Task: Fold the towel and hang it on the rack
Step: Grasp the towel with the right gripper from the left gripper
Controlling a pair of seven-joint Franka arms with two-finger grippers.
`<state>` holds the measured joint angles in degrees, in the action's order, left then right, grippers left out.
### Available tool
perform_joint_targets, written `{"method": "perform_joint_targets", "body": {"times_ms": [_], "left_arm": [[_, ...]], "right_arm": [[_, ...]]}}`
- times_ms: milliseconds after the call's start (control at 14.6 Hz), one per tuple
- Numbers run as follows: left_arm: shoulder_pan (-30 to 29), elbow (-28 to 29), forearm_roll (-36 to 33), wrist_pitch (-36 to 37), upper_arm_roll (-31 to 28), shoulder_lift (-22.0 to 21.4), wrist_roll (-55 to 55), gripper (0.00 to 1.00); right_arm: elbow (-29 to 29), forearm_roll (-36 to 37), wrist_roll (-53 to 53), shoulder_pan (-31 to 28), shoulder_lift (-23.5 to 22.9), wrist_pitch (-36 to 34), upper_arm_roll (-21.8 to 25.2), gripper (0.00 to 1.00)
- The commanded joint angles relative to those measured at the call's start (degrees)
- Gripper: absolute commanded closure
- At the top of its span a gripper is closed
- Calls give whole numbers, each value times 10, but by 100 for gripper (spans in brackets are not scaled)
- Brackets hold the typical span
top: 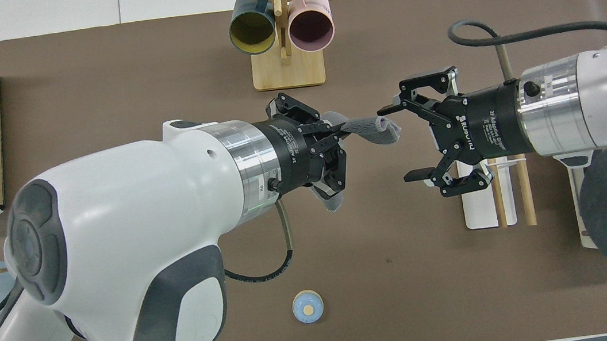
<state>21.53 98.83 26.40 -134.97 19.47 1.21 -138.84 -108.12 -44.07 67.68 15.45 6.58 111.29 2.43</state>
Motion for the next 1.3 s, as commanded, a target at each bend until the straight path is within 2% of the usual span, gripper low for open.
{"method": "perform_joint_targets", "body": {"times_ms": [0,342,615,683,820,888,957,1230], "left_arm": [[6,22,9,-6,-7,-21,-16,100],[6,22,9,-6,-7,-21,-22,100],[6,22,9,-6,-7,-21,-23,100],[6,22,9,-6,-7,-21,-23,100],[6,22,9,-6,-7,-21,-23,100],[6,22,9,-6,-7,-21,-23,100],[6,22,9,-6,-7,-21,-23,100],[11,22,9,-6,-7,-21,-23,100]], "right_arm": [[-15,-39,31,-1,2,37,-2,0],[-32,-43,75,47,-1,64,-3,0],[-34,-43,68,41,-5,66,-2,0],[-34,-44,60,40,-5,67,-2,11],[-34,-44,48,39,-5,82,-2,73],[-38,-44,48,41,-5,89,-2,95],[-38,-44,47,44,-5,94,-2,100],[-41,-44,38,42,-4,88,-2,100]]}}
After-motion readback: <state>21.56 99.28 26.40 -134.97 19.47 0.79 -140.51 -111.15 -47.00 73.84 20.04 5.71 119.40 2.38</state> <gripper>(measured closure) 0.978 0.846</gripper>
